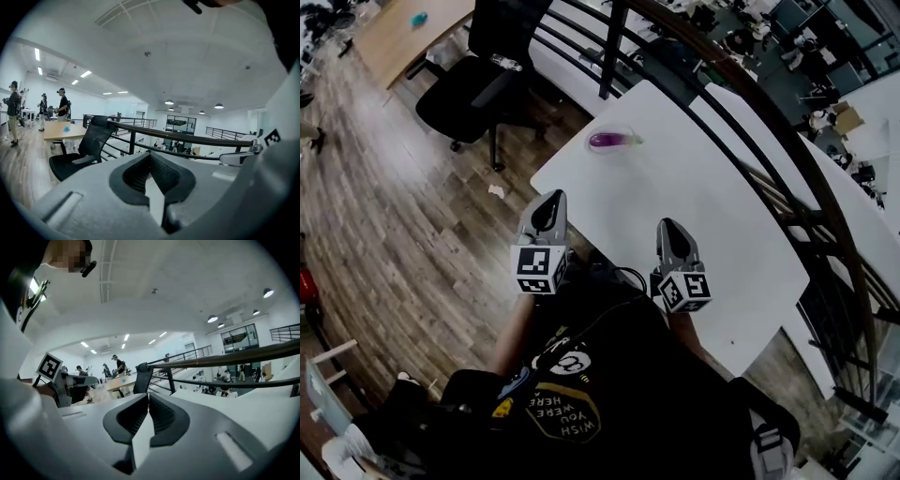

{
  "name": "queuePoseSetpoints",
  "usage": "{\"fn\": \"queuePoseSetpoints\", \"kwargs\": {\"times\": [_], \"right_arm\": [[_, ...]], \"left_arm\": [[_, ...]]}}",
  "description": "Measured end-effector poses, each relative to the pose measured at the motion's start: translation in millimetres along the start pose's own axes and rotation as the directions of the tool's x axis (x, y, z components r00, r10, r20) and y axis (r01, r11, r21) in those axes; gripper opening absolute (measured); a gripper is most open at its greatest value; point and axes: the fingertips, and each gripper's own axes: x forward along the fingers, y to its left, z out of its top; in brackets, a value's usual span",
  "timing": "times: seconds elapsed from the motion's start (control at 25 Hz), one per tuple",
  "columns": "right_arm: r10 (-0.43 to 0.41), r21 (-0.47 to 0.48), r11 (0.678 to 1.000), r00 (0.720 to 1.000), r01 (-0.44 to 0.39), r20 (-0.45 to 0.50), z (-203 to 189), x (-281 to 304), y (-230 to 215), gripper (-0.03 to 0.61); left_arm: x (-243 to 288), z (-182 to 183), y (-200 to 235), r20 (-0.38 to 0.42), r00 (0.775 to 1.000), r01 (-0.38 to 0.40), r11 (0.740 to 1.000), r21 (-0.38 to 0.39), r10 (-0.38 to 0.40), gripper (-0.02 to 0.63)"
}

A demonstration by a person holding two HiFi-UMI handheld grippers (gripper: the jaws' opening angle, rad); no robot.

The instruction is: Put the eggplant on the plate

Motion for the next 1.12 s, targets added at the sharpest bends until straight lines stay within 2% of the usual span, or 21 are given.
{"fn": "queuePoseSetpoints", "kwargs": {"times": [0.04, 0.2, 0.36, 0.52, 0.64, 0.84, 1.12], "right_arm": [[-0.015, -0.005, 1.0, 0.999, 0.015, 0.035, 10, -4, 2, 0.0], [0.001, -0.062, 0.998, 0.994, 0.006, 0.113, 42, -1, 10, 0.0], [-0.008, -0.073, 0.997, 0.992, 0.017, 0.124, 56, 2, 12, 0.0], [-0.021, -0.061, 0.998, 0.994, 0.027, 0.108, 51, -2, 15, 0.0], [-0.023, -0.028, 0.999, 0.995, 0.026, 0.096, 47, -1, 14, 0.0], [-0.009, -0.035, 0.999, 0.997, 0.011, 0.076, 46, 4, 12, -0.002], [0.055, -0.061, 0.997, 0.997, -0.052, 0.055, 45, 24, 28, -0.002]], "left_arm": [[3, 7, -8, 0.014, 1.0, 0.015, 1.0, 0.013, -0.015, 0.006], [8, 29, -38, 0.05, 0.996, 0.074, 0.994, 0.085, -0.079, 0.006], [8, 40, -56, 0.056, 0.993, 0.102, 0.989, 0.109, -0.108, 0.006], [5, 42, -63, 0.051, 0.992, 0.108, 0.983, 0.147, -0.117, 0.005], [4, 41, -57, 0.05, 0.994, 0.091, 0.988, 0.129, -0.098, 0.006], [4, 42, -54, 0.052, 0.995, 0.076, 0.989, 0.125, -0.083, 0.006], [6, 36, -43, 0.036, 0.997, 0.061, 0.992, 0.112, -0.065, 0.005]]}}
